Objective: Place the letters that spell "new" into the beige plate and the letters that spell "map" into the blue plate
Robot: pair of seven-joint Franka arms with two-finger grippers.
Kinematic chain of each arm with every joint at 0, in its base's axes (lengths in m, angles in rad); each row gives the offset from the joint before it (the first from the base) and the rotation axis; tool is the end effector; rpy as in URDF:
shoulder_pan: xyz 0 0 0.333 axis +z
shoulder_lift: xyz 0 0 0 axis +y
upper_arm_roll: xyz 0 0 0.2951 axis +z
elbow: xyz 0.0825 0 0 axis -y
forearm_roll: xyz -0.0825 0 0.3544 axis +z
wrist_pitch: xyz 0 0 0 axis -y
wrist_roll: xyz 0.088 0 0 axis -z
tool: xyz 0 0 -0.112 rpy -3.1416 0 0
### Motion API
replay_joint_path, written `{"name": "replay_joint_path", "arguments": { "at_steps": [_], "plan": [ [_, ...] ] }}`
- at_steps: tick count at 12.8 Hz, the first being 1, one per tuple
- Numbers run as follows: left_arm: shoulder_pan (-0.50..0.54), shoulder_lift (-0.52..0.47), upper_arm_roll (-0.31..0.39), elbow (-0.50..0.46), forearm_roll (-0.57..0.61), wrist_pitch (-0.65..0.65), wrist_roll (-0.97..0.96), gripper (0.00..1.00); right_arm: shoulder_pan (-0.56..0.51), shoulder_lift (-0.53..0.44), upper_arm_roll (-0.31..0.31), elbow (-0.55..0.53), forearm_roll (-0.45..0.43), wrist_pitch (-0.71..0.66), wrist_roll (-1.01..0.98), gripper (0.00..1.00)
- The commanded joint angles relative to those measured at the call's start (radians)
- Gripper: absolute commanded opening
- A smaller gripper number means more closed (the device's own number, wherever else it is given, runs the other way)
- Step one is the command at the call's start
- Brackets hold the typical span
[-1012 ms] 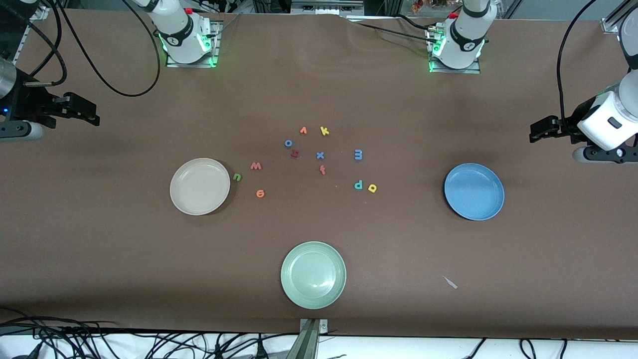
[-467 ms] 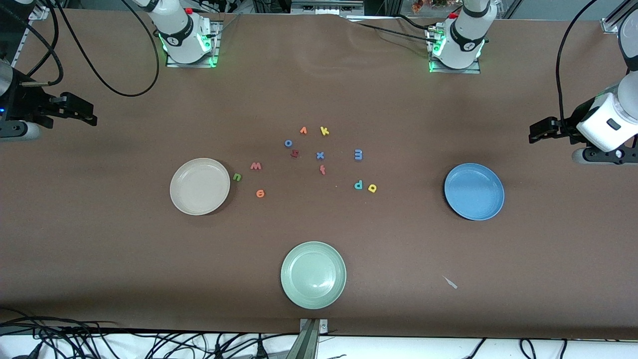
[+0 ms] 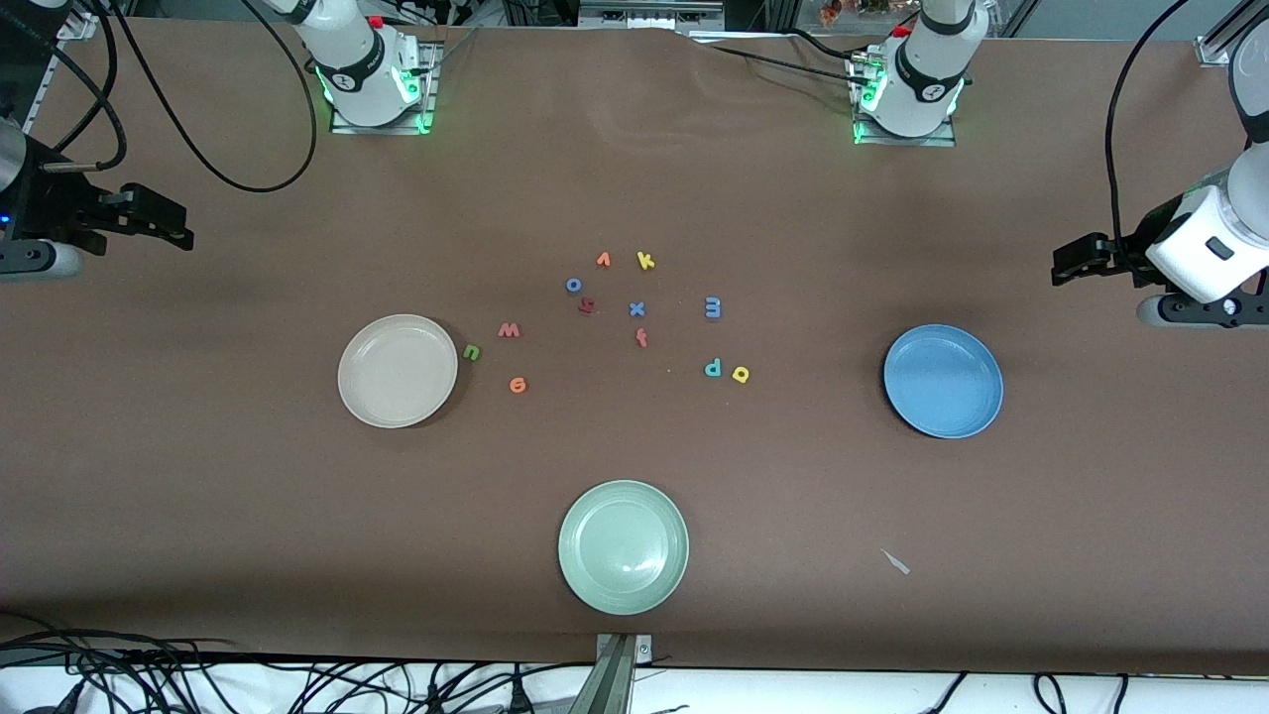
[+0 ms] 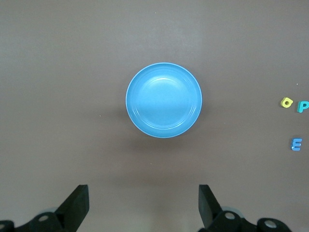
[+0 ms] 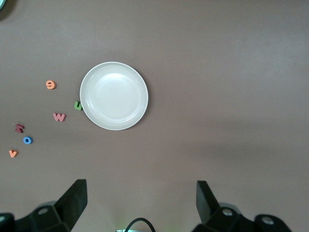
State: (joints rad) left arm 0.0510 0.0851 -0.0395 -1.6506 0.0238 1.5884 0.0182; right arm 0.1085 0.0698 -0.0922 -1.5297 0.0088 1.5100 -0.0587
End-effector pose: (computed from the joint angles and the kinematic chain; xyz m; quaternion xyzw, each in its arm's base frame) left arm 0.5409 0.0096 0.5196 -0.9972 0.0045 0.0737 0.0091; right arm 0.5370 0.0115 0.5747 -0.9983 -0.0375 0.0446 0.0021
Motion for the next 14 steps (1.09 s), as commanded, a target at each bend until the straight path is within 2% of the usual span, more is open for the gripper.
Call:
{"name": "replay_joint_path", "arguments": {
  "at_steps": [1, 4, 6, 8, 12, 13, 14],
  "plan": [
    [-0.002, 0.004, 0.003, 0.003, -0.024, -0.013, -0.006, 1.00, -0.003, -0.005, 0.003, 0.005, 0.017, -0.013, -0.015, 1.00],
    [-0.008, 0.022, 0.001, 0.005, -0.022, -0.013, -0.070, 1.00, -0.001, -0.004, 0.005, 0.003, 0.017, -0.010, -0.016, 1.00],
    [-0.042, 0.041, 0.003, 0.005, -0.022, -0.012, -0.087, 1.00, 0.006, 0.005, 0.008, 0.003, 0.017, 0.009, -0.007, 1.00],
    [-0.097, 0.073, 0.001, 0.006, -0.027, 0.005, -0.186, 1.00, 0.036, 0.021, 0.008, 0.002, 0.017, 0.024, 0.003, 1.00],
    [-0.281, 0.224, 0.001, 0.009, -0.041, 0.198, -0.501, 1.00, 0.060, 0.068, 0.008, 0.003, 0.019, 0.073, 0.042, 1.00],
    [-0.316, 0.273, 0.001, 0.009, -0.047, 0.264, -0.577, 1.00, 0.072, 0.096, 0.009, -0.003, 0.045, 0.106, 0.074, 1.00],
    [-0.335, 0.324, 0.001, 0.009, -0.085, 0.338, -0.642, 1.00, 0.077, 0.100, 0.028, -0.050, 0.066, 0.157, 0.127, 1.00]
  ]
}}
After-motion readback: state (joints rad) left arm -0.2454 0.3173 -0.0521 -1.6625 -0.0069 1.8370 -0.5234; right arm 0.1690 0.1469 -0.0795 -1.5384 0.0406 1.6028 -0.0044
